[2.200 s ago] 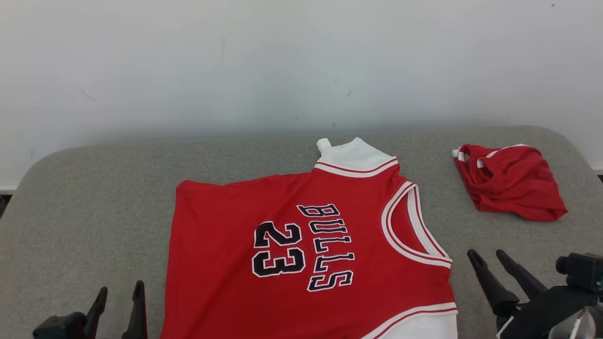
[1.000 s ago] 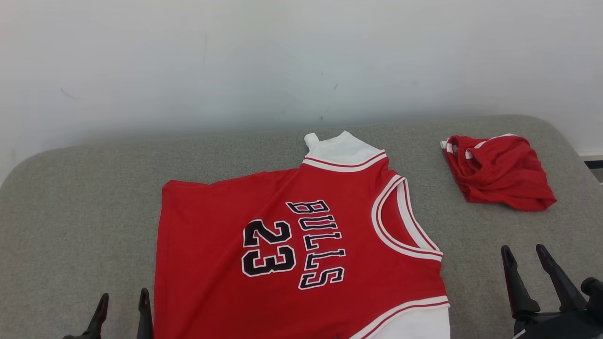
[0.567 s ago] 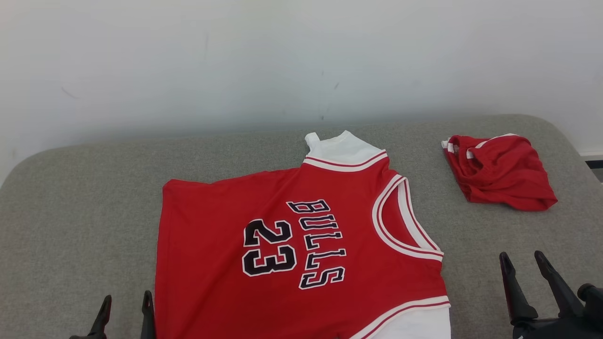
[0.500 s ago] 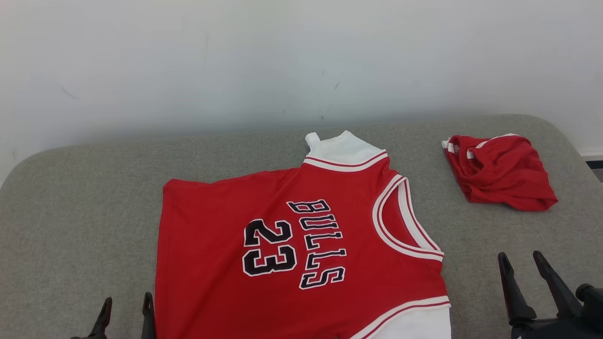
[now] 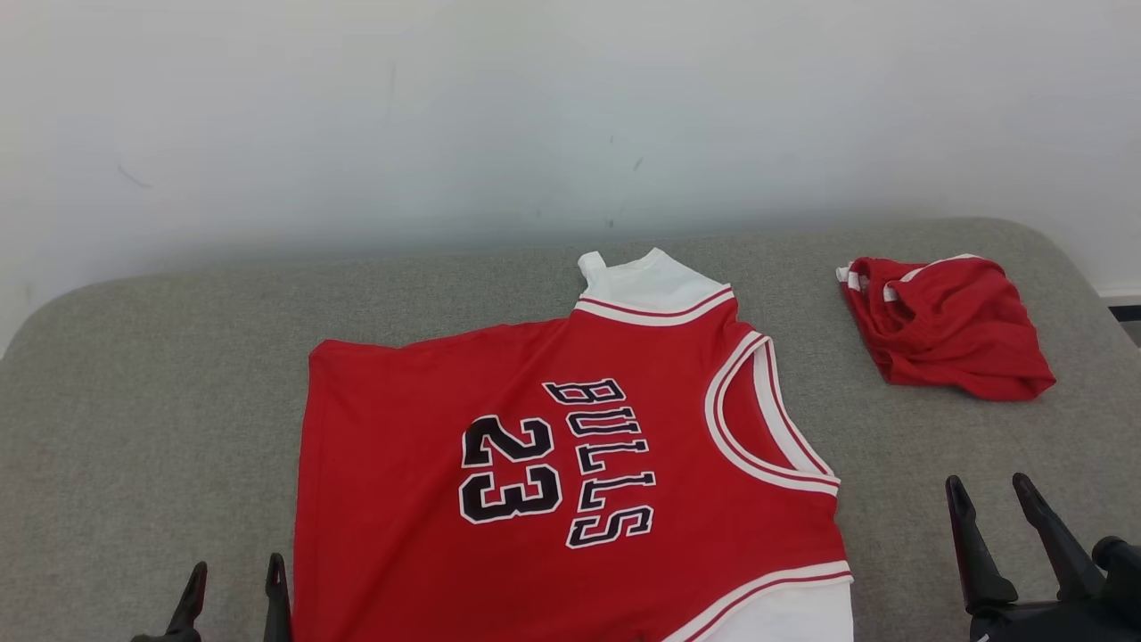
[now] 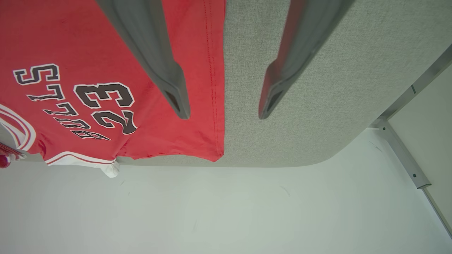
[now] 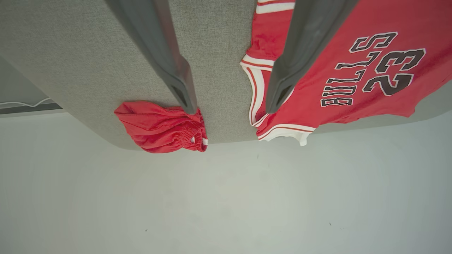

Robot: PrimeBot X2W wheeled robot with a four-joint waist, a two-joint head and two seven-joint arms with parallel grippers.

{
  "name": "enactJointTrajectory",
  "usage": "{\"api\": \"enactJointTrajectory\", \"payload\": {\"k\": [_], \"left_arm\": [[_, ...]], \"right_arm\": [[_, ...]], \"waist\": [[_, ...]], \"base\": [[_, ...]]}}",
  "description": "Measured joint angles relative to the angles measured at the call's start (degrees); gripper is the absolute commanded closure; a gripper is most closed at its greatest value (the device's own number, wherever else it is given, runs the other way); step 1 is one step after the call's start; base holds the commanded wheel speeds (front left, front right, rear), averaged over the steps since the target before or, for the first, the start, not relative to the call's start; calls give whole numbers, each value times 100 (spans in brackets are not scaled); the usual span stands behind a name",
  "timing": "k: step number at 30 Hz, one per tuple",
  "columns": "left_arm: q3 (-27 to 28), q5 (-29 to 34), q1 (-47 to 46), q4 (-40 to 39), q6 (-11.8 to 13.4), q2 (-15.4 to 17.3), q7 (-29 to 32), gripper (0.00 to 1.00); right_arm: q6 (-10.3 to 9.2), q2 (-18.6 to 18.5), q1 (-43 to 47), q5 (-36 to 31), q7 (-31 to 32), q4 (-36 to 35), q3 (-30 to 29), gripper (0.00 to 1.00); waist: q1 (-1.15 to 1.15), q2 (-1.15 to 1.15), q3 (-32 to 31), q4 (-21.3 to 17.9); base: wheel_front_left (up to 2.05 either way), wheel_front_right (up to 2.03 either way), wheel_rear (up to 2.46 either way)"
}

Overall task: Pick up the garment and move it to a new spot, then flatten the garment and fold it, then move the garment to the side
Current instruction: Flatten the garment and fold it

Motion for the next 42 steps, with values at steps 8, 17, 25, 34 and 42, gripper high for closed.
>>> {"api": "enactJointTrajectory", "payload": {"k": [8,17,25,34,42], "left_arm": [[16,27,1,-20,0,-19,35,0],[79,78,2,-26,0,-34,85,0],[81,85,2,-40,0,-41,122,0],[-243,-330,23,375,-519,-32,1463,0],[-221,-577,5,855,-719,22,2142,0]], "right_arm": [[-1,0,-1,-16,7,21,-49,0],[-1,33,-4,-56,9,42,-63,0],[-1,48,-4,-96,23,67,-75,0],[57,25,230,279,1682,248,492,0],[65,30,236,476,2584,566,803,0]], "waist": [[0,0,-8,-5],[0,0,-16,-18],[0,0,-28,-37],[0,0,43,89],[0,0,168,117]], "base": [[0,0,0],[0,0,0],[0,0,0],[0,0,0],[0,0,0]]}}
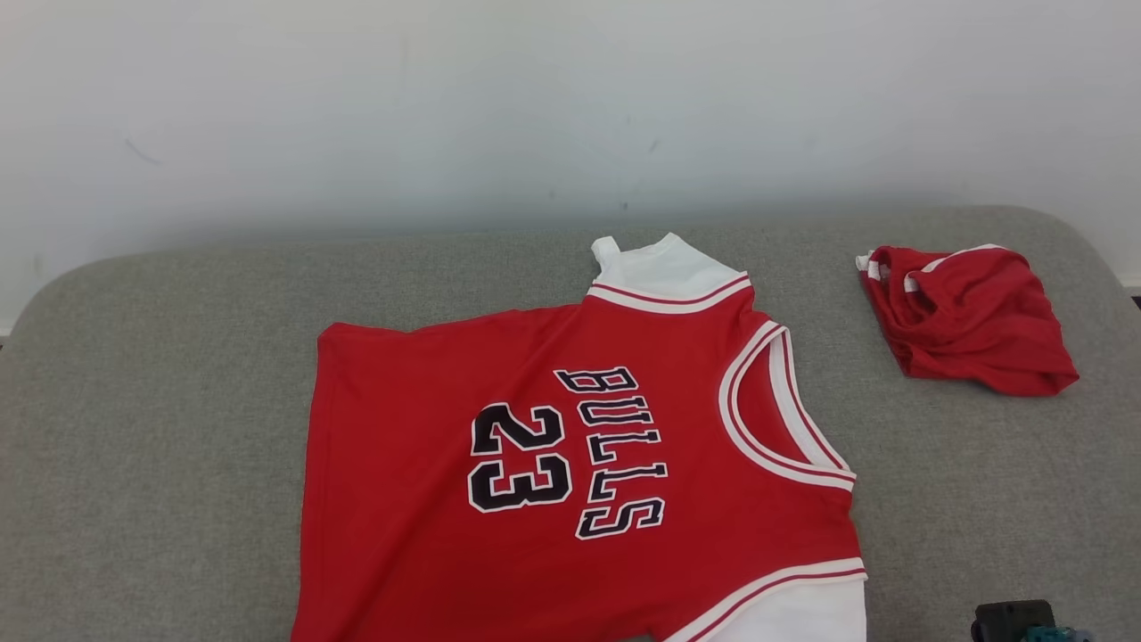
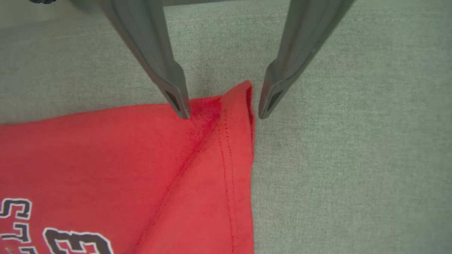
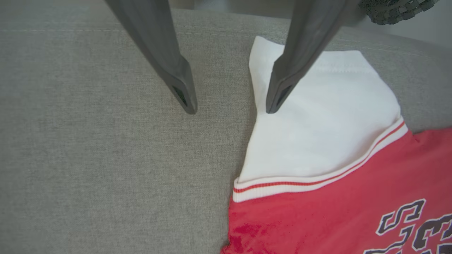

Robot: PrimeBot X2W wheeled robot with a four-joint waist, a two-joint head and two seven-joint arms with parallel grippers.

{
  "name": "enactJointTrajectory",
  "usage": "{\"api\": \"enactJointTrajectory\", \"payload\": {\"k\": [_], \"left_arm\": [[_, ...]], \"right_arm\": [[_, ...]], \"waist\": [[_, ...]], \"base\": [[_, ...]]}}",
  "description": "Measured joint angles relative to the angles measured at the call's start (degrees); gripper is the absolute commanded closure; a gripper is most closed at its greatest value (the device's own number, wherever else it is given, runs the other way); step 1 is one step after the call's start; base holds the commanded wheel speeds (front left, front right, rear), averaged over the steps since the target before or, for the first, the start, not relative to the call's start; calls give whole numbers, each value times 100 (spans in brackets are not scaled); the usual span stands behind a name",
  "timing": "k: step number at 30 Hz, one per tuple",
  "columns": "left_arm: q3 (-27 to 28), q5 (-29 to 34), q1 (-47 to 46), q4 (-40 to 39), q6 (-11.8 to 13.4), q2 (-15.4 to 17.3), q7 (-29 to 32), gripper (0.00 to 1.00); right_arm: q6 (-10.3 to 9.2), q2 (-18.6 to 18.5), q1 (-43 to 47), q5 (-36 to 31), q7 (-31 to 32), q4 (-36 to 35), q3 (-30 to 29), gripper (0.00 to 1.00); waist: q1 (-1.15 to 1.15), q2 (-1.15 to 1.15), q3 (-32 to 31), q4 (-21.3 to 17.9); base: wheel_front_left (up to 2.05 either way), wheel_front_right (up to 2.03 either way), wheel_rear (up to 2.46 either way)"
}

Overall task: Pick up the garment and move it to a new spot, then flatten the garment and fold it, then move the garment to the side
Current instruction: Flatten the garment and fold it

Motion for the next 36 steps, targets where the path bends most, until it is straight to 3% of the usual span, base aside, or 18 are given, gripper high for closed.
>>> {"api": "enactJointTrajectory", "payload": {"k": [10,11,12,13,14,15,25,36], "left_arm": [[-8,-99,-505,632,-66,-41,377,0],[5,-132,-528,669,-97,-48,379,23],[-5,-146,-565,737,-103,-49,402,44],[-7,-146,-598,790,-134,-48,428,69],[3,-151,-616,815,-145,-46,427,96],[8,-151,-626,839,-145,-46,427,100],[30,-178,-627,654,-253,24,339,100],[-15,-346,-308,-256,-347,100,253,100]], "right_arm": [[102,249,-287,145,739,365,453,0],[102,254,-325,145,778,388,466,15],[107,256,-368,145,828,411,482,63],[120,255,-388,143,854,426,491,100],[132,245,-400,143,856,449,493,100],[146,243,-423,143,860,482,494,100],[257,171,-456,445,803,464,99,100],[604,13,7,1332,834,-457,-394,100]], "waist": [[0,0,231,86],[0,0,239,93],[0,0,245,98],[0,0,251,101],[0,0,255,102],[0,0,258,101],[0,0,159,91],[0,0,21,125]], "base": [[0,0,0],[0,0,0],[0,0,0],[0,0,0],[0,0,0],[0,0,0],[0,0,0],[0,0,0]]}}
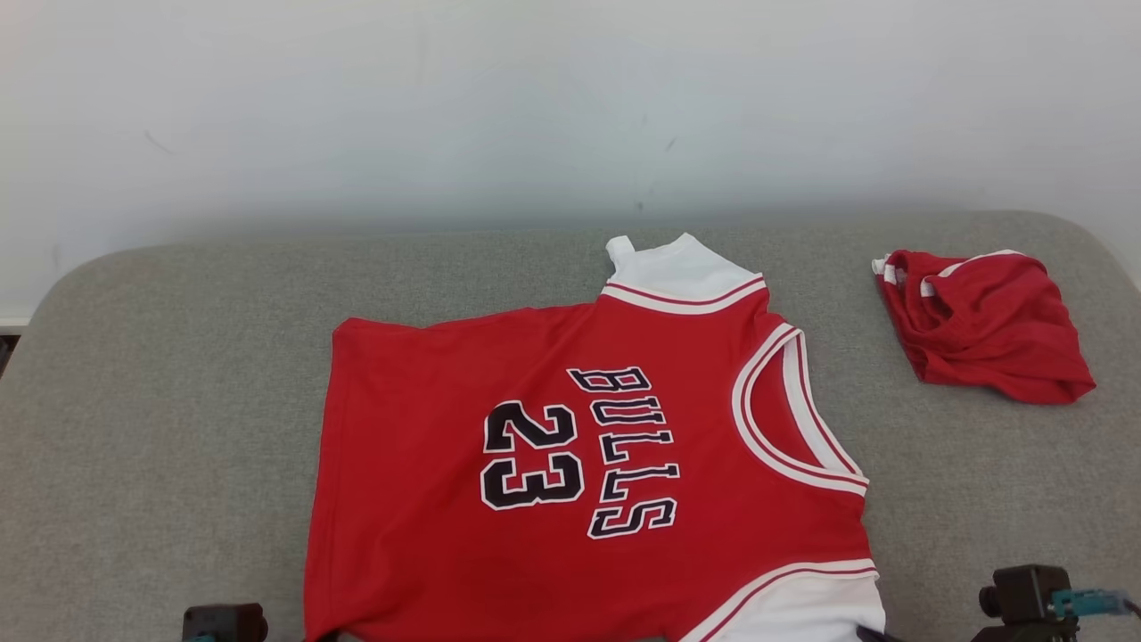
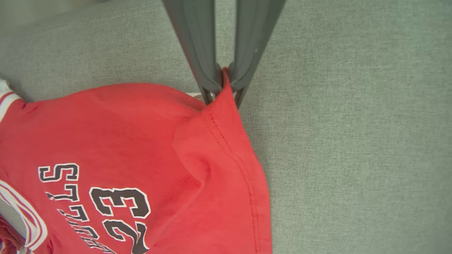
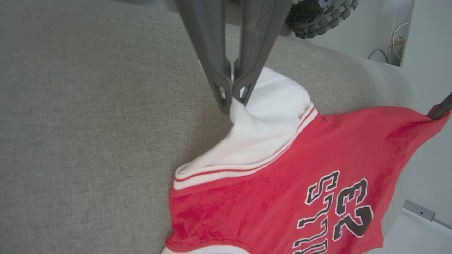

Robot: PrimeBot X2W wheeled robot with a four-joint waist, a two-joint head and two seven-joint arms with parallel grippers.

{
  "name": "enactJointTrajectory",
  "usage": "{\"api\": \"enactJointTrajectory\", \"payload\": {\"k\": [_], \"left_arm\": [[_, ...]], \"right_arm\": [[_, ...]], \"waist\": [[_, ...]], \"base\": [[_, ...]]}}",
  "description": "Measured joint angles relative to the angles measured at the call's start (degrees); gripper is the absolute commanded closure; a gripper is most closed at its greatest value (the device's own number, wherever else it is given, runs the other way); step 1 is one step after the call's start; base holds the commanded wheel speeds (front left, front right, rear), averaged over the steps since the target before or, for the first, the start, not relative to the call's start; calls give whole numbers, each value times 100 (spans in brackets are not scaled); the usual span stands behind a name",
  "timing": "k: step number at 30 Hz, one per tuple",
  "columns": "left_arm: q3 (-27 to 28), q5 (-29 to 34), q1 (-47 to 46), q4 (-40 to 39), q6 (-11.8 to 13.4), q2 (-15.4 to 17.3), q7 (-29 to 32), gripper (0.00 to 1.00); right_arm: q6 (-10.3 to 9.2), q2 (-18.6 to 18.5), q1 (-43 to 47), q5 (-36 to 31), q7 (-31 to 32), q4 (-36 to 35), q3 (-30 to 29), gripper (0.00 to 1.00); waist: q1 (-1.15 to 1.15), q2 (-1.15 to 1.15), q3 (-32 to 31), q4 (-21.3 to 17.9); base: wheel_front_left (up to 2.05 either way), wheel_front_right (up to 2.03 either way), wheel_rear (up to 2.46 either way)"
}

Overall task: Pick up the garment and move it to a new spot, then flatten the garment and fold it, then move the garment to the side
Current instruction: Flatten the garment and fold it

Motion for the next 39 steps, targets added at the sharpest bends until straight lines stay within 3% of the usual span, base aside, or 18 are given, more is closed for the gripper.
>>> {"api": "enactJointTrajectory", "payload": {"k": [7,16,28,39], "left_arm": [[67,-37,57,-369,-54,122,129,100],[76,-168,-410,-383,-158,304,539,100],[-20,-378,-1318,172,-255,382,1205,100],[-124,-476,-2338,970,-297,244,1437,100]], "right_arm": [[66,-154,-128,223,215,-480,-169,100],[15,-346,-1012,365,836,-270,-197,100],[-104,-183,-2894,476,1803,907,194,100],[-113,154,-4086,280,2037,2087,490,100]], "waist": [[0,0,-76,15],[0,0,-30,42],[0,0,336,133],[1,0,685,198]], "base": [[0,0,0],[0,0,0],[0,0,0],[0,0,0]]}}
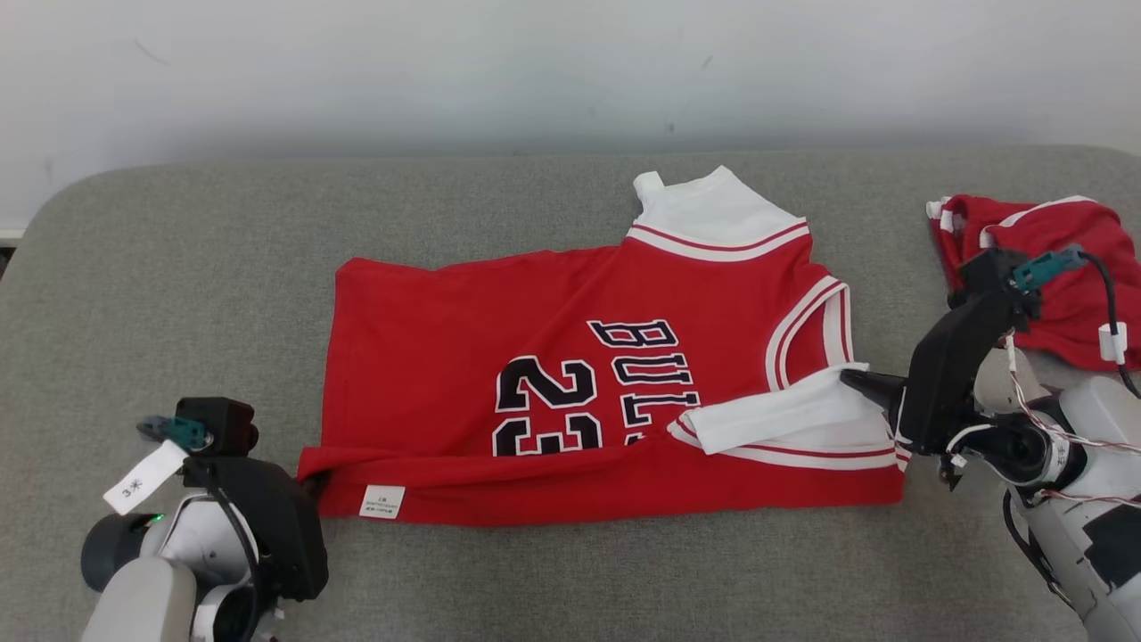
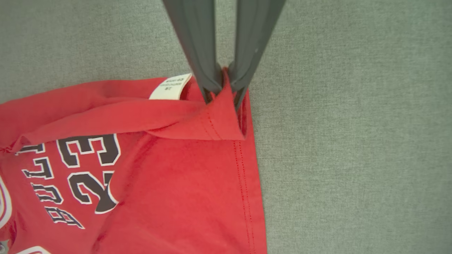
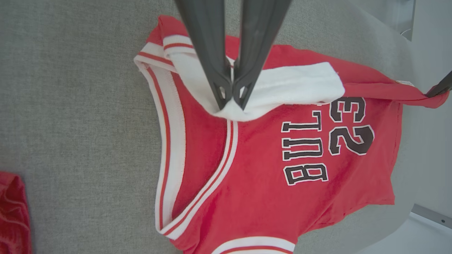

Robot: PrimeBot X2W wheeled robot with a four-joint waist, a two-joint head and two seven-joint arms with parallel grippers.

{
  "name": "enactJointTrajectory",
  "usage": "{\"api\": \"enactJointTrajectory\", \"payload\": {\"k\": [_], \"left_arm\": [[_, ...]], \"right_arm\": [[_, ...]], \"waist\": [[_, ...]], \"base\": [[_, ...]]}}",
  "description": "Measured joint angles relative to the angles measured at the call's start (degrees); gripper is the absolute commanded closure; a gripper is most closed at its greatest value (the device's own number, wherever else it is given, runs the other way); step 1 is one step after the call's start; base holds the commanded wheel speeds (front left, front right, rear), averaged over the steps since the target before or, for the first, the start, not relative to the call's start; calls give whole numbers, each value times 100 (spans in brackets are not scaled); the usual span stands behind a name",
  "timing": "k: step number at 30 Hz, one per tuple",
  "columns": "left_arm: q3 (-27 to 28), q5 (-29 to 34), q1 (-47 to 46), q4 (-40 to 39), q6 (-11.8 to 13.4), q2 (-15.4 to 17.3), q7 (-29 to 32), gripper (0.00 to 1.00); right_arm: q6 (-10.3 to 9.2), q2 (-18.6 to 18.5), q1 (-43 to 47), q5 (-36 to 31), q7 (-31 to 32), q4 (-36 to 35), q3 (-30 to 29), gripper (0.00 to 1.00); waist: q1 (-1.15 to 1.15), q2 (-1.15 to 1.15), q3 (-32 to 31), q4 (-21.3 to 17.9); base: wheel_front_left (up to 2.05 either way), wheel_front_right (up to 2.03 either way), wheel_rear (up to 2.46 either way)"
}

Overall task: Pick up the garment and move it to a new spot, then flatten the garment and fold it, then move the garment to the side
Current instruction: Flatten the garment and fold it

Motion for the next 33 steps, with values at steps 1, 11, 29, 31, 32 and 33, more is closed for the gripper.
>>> {"api": "enactJointTrajectory", "payload": {"k": [1,11,29,31,32,33], "left_arm": [[-7,0,-63,102,-4,-7,0,100],[-46,13,-526,710,-4,-130,-194,100],[4,336,-483,1083,205,-145,-1515,0],[-2,377,-228,960,250,-158,-1729,0],[-18,392,-86,924,258,-180,-1827,0],[-51,416,46,879,292,-211,-1914,0]], "right_arm": [[10,40,-82,-26,-3,107,24,100],[211,225,-572,-332,-439,939,137,100],[717,377,-560,-567,-1881,1568,114,0],[756,350,-290,-569,-2069,1445,118,0],[770,313,-110,-573,-2178,1362,120,0],[775,258,80,-598,-2286,1292,118,0]], "waist": [[0,0,26,3],[0,0,181,6],[-1,0,-30,-48],[-2,0,-93,-52],[-2,0,-124,-51],[-2,0,-152,-47]], "base": [[0,0,0],[0,0,0],[0,0,0],[0,0,0],[0,0,0],[0,0,0]]}}
